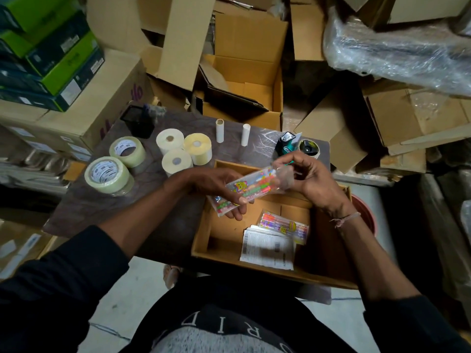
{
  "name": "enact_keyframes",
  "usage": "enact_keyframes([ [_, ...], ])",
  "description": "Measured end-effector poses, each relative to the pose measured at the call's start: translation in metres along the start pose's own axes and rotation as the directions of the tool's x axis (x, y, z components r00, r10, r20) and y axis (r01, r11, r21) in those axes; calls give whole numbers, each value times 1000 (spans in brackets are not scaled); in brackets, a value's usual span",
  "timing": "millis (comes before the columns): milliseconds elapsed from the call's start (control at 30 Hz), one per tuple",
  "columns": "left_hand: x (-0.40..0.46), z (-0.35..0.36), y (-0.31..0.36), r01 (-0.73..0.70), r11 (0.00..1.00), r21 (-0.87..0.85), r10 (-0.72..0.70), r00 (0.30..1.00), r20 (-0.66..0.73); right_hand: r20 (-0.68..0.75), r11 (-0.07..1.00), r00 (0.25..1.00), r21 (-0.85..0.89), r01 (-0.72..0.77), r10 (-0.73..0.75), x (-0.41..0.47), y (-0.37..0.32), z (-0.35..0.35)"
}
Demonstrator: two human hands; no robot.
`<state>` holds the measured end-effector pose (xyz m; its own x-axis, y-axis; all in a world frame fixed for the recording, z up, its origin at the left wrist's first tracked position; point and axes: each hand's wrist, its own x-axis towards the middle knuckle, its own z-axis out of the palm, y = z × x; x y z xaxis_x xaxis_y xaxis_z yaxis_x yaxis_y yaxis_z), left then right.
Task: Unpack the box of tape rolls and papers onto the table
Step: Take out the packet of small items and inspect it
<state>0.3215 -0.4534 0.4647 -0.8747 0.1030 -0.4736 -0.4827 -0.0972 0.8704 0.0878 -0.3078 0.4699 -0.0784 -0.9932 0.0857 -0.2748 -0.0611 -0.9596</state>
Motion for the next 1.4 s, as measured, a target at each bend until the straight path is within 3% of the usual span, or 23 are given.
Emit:
enact_keyframes([
  [300, -44, -11, -9, -75, 991, -113, 55, 985, -166, -108, 997, 992, -50, 63, -68, 37, -13, 49],
  [567, -86, -63, -24, -165, 982, -87, 138, 957, -256, -275, 999, 961, -14, -49, 43, 82, -15, 95],
  [800, -134, -115, -59, -167, 982, -93, 127, 934, -334, -254, 993, 963, -53, -105, 88, 121, -19, 136],
  [967, -172, -145, -80, -173, 972, -162, 116, 944, -309, -251, 995, 964, -23, -94, 85, 145, -25, 167],
  [1100, -191, -167, -102, -163, 984, -72, 126, 919, -373, -214, 988, 965, 77, -136, 150, 166, -25, 186],
  [1233, -203, -186, -119, -161, 987, -9, 142, 896, -421, -157, 984, 971, 14, -179, 179, 184, -20, 209],
  [1400, -214, -207, -141, -158, 987, -3, 135, 852, -506, -162, 974, 961, 65, -215, 223, 199, -11, 232],
])
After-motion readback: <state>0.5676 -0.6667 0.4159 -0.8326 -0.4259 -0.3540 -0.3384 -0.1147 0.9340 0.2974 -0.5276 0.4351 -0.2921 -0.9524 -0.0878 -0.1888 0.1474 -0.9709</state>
